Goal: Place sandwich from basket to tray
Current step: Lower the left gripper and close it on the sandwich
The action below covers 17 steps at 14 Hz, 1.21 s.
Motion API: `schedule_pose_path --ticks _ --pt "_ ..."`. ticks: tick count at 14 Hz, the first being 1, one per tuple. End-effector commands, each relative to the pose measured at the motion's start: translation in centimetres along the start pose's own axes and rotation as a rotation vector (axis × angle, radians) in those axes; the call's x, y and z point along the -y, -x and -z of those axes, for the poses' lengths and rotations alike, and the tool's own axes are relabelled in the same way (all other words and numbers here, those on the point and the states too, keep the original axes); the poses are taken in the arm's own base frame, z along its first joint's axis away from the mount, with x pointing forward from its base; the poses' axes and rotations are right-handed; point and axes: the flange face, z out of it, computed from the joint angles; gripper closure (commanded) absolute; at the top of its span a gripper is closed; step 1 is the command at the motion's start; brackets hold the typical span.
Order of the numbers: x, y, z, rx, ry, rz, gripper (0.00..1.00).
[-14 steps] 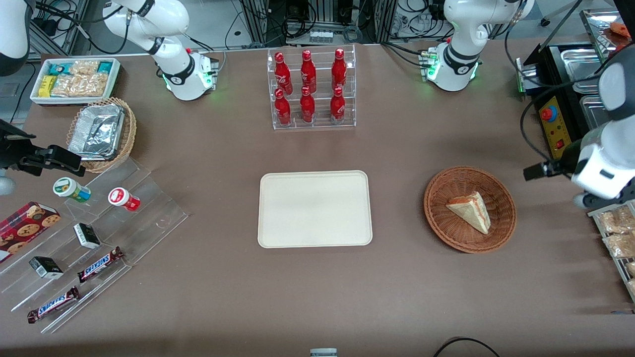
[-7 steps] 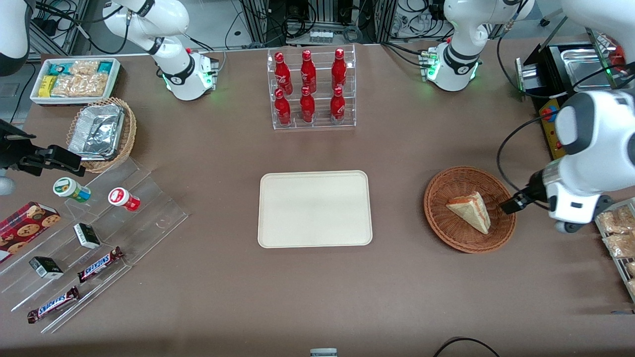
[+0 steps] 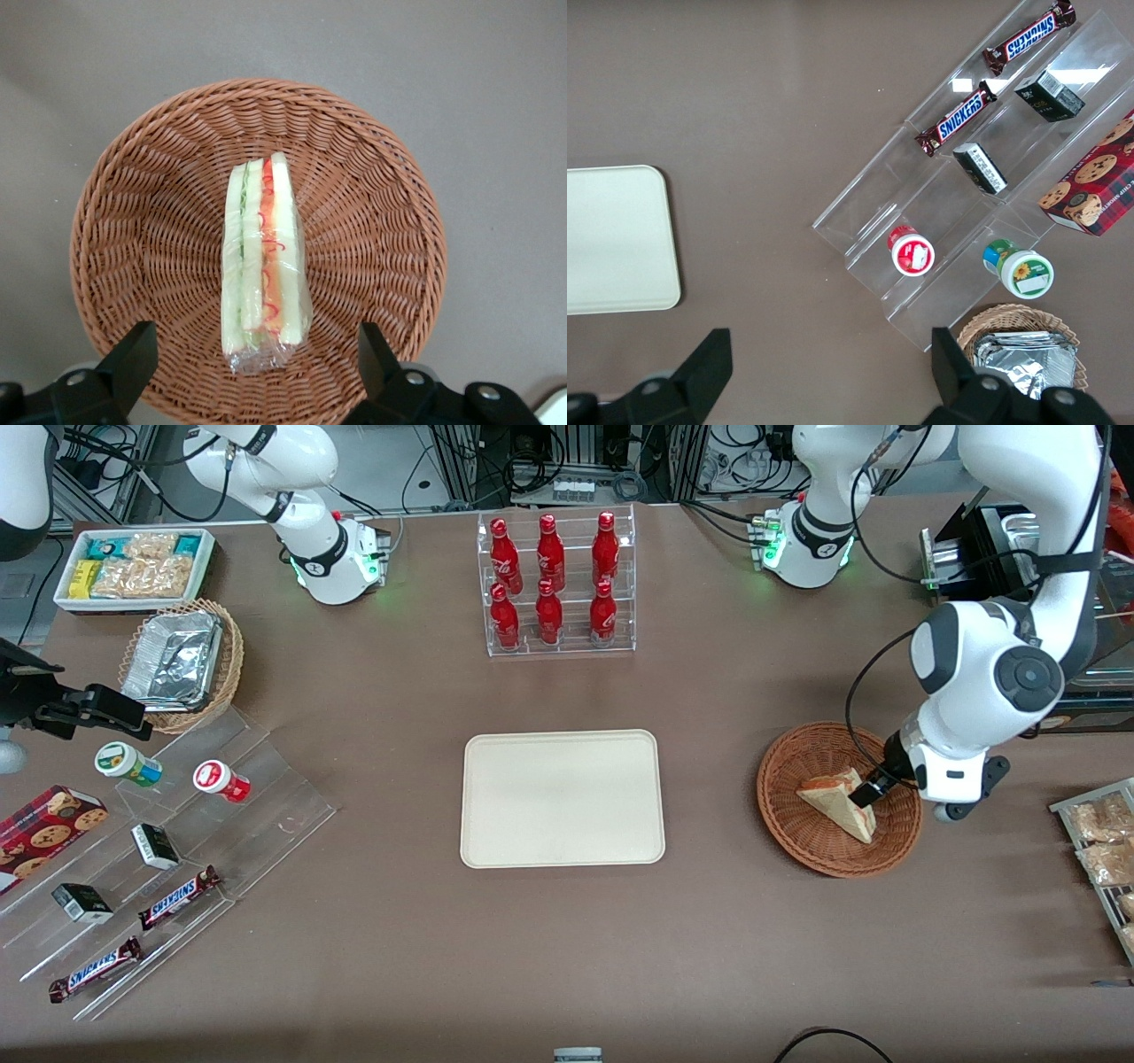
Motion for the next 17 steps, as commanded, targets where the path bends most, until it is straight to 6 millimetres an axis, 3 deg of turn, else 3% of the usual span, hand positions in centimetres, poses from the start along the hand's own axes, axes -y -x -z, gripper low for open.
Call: schedule_pose_path --ticks 1,5,7,11,15,16,17 --pt "1.1 1.5 -0.7 -0.022 0.034 0.061 0.00" --pt "0.6 1.2 -2.4 -0.043 0.058 0.070 0.00" --pt "-0.8 2.5 -4.0 -0.044 0.065 0.078 0.00" --pt "-0.9 2.5 -6.0 -0.041 0.057 0.071 0.00" --pt "-0.6 2.6 -6.8 -0.035 0.041 0.059 0.00" --pt "-0.6 2.6 -6.8 -0.034 0.039 0.061 0.09" --pt "-0.6 2.6 -6.7 -0.034 0.041 0.067 0.39"
